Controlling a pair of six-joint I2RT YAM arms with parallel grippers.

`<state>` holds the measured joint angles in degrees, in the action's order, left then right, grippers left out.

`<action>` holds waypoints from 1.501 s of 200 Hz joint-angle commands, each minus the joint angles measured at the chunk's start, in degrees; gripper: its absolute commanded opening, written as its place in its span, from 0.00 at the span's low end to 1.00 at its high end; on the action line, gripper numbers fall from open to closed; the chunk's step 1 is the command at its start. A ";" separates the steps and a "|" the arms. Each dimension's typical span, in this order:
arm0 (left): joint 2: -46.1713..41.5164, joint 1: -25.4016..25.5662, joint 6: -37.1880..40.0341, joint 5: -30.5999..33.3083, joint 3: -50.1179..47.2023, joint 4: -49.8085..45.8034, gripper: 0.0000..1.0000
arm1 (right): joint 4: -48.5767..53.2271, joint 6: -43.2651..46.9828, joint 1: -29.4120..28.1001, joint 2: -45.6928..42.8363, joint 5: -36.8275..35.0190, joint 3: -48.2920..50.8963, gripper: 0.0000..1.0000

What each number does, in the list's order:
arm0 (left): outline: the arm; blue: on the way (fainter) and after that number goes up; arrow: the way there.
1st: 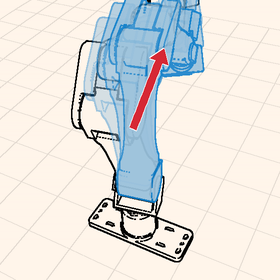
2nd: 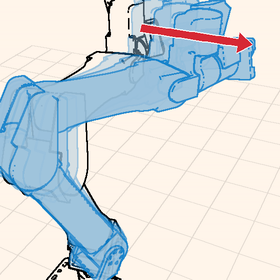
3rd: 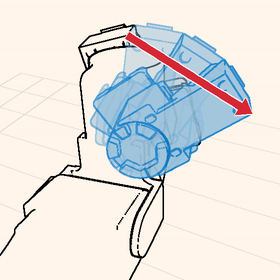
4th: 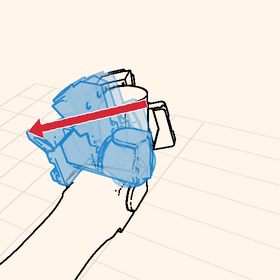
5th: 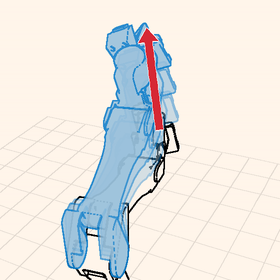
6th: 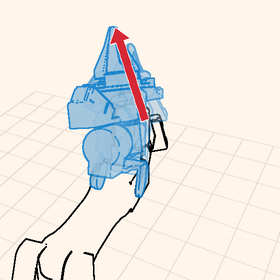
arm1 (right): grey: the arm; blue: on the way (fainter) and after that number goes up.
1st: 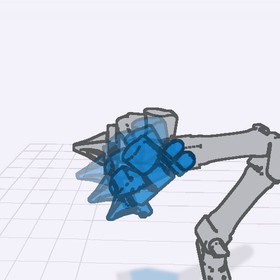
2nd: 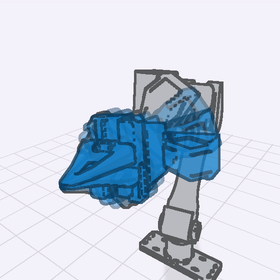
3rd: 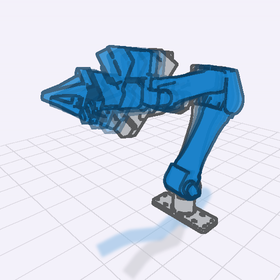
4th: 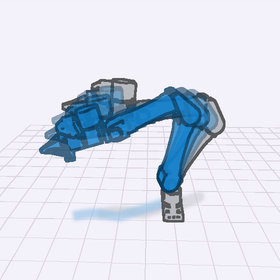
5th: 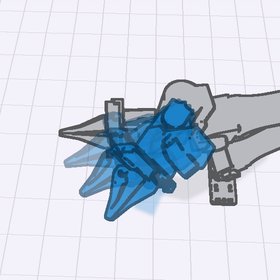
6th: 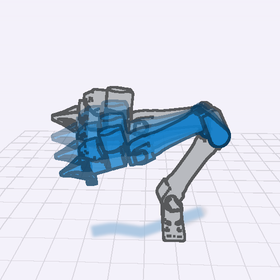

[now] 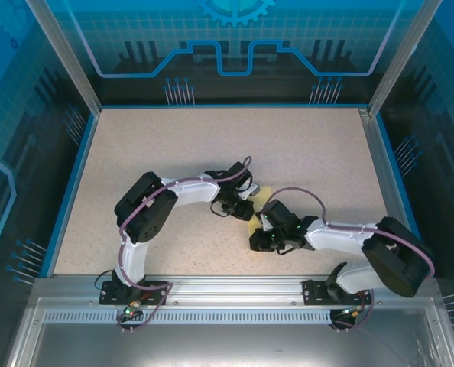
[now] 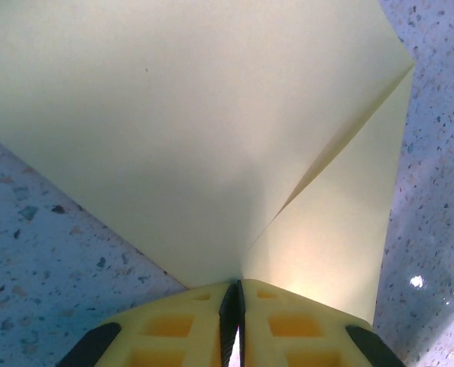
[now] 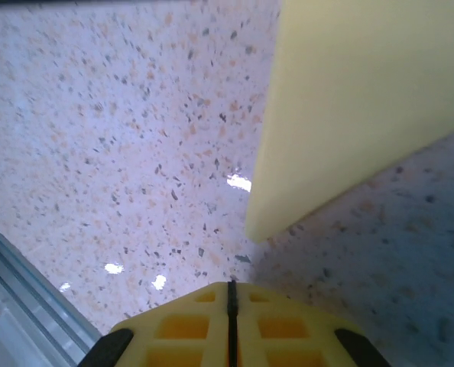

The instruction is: Fold a paper plane with a square sheet of paper (pick it up from the middle)

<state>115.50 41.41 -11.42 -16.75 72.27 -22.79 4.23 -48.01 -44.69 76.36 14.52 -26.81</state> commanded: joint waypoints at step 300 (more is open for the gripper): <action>-8.88 -0.93 -11.91 -1.78 -3.57 0.71 0.45 | -4.01 11.62 23.86 11.60 6.82 -6.65 0.10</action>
<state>108.18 40.66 -18.55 -15.57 71.37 -23.94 1.26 -35.94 -20.58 89.10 20.40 -34.46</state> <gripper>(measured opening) 0.449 0.104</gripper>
